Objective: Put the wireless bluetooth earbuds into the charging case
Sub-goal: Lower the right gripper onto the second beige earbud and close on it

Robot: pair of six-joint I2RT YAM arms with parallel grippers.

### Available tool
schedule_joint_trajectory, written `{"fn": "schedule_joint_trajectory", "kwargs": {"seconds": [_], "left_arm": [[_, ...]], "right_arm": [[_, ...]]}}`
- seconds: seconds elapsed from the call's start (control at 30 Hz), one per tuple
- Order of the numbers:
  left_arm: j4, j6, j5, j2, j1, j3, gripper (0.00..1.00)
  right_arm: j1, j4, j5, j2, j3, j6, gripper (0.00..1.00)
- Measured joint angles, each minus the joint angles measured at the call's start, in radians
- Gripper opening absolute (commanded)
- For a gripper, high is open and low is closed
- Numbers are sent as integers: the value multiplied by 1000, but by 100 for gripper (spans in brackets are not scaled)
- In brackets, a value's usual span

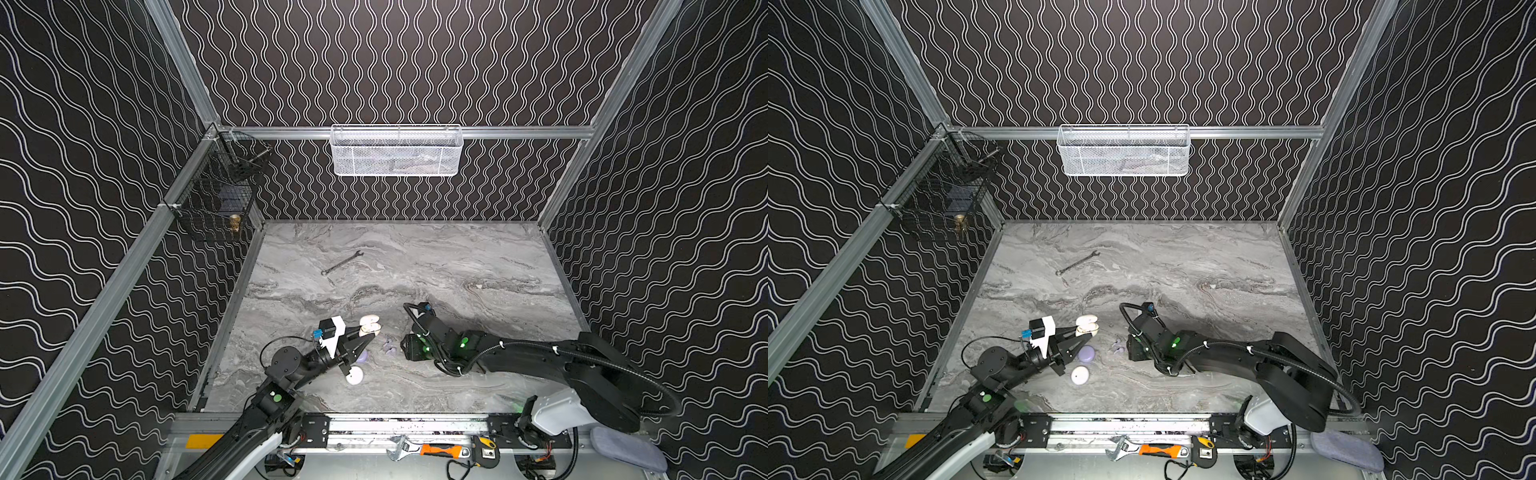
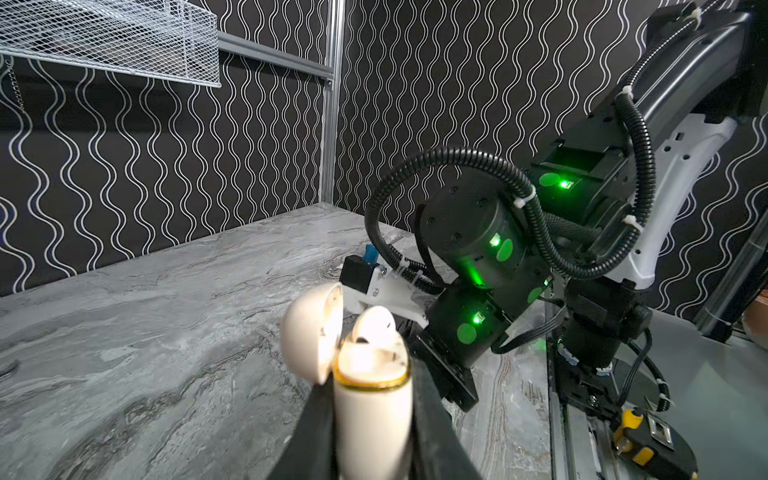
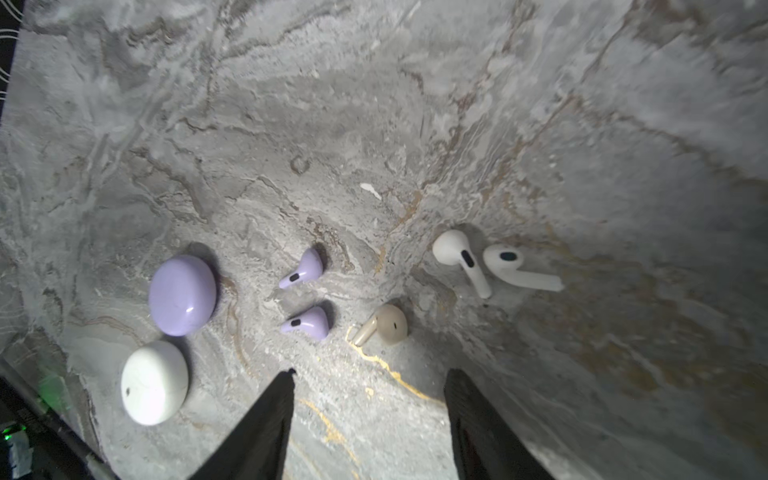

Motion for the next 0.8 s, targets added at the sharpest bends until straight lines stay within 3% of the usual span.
{"fn": "schedule_joint_trajectory", "kwargs": {"seconds": [0.8], "left_arm": [[-79, 29, -46, -52, 0, 13, 0]], "right_arm": [[-3, -31, -41, 233, 193, -8, 51]]}}
